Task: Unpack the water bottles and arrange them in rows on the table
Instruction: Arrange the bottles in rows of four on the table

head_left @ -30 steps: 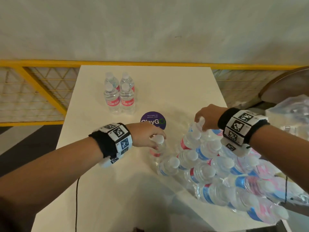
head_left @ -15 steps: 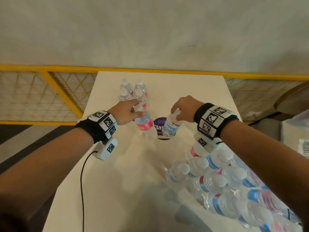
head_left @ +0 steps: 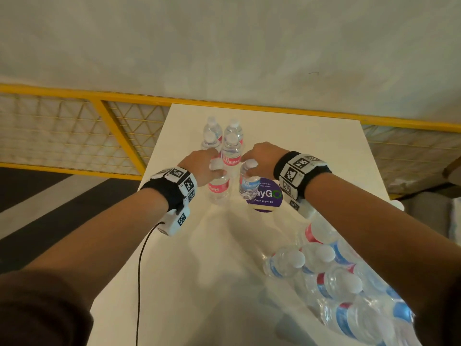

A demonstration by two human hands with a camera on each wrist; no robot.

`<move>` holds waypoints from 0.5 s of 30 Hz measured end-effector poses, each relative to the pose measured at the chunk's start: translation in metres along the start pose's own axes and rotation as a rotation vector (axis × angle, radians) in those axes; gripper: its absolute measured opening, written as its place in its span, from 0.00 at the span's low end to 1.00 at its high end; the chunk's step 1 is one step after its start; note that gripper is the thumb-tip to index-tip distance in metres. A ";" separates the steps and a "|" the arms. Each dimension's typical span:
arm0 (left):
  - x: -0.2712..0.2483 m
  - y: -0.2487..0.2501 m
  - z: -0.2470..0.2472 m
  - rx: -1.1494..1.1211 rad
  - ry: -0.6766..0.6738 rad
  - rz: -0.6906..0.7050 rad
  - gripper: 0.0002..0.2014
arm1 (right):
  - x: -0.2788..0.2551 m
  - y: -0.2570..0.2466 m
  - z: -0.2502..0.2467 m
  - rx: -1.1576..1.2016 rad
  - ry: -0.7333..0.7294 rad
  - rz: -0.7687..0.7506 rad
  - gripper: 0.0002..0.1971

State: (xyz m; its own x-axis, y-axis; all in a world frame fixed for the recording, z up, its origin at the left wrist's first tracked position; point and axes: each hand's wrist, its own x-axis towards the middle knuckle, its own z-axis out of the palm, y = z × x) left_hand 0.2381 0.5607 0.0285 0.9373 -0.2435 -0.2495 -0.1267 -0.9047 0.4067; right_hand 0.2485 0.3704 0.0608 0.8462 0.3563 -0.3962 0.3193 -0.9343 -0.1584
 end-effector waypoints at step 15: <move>-0.006 0.005 0.004 -0.077 -0.093 0.005 0.21 | -0.001 -0.002 0.004 -0.111 0.020 -0.024 0.14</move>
State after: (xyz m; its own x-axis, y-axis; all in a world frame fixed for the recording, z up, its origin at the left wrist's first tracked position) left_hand 0.2307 0.5565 0.0287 0.9019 -0.2827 -0.3265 -0.1028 -0.8748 0.4735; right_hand 0.2454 0.3716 0.0579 0.8457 0.3791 -0.3755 0.3836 -0.9211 -0.0661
